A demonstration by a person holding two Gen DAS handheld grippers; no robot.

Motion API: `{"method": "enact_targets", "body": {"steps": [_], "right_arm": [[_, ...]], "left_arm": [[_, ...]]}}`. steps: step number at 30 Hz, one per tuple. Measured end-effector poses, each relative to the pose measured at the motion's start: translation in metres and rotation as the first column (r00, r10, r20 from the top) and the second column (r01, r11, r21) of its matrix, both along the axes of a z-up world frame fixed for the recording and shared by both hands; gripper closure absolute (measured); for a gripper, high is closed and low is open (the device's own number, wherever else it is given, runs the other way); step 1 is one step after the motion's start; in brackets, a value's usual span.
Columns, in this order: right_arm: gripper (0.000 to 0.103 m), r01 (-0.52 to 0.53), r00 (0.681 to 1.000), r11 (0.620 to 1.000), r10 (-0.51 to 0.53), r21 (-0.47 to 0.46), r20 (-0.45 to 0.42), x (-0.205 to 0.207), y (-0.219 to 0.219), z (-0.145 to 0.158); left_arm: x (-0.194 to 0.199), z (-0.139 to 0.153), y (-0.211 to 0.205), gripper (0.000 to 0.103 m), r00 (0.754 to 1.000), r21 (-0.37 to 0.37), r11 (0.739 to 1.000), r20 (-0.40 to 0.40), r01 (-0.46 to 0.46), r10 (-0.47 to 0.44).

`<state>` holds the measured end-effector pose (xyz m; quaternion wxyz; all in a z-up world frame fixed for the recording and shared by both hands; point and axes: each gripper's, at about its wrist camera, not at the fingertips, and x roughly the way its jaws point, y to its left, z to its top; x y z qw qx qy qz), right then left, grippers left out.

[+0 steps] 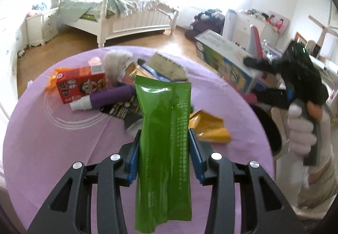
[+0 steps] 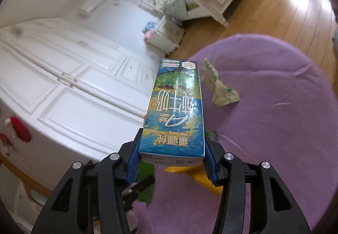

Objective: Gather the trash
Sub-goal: 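Grasp the green wrapper with the left tool while the right tool grasps the blue-white carton, then carry both items over the black bin and open both tools to drop them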

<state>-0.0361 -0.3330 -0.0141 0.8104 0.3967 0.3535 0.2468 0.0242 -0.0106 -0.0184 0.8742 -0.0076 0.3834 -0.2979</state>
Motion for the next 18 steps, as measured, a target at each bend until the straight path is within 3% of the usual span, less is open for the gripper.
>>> {"method": "enact_targets", "body": {"steps": [8,18], "right_arm": [[0.053,0.14,0.989,0.989,-0.137,-0.055,0.053,-0.062,-0.06,0.003],[0.052,0.334,0.942,0.937,-0.328,-0.099,0.071,-0.128,-0.15,-0.011]], "left_arm": [[-0.004,0.029,-0.07,0.061,0.998,-0.092,0.995,0.048,0.048,-0.043],[-0.015,0.01,-0.213,0.061,0.967,-0.11,0.963,-0.028,0.248,-0.252]]}}
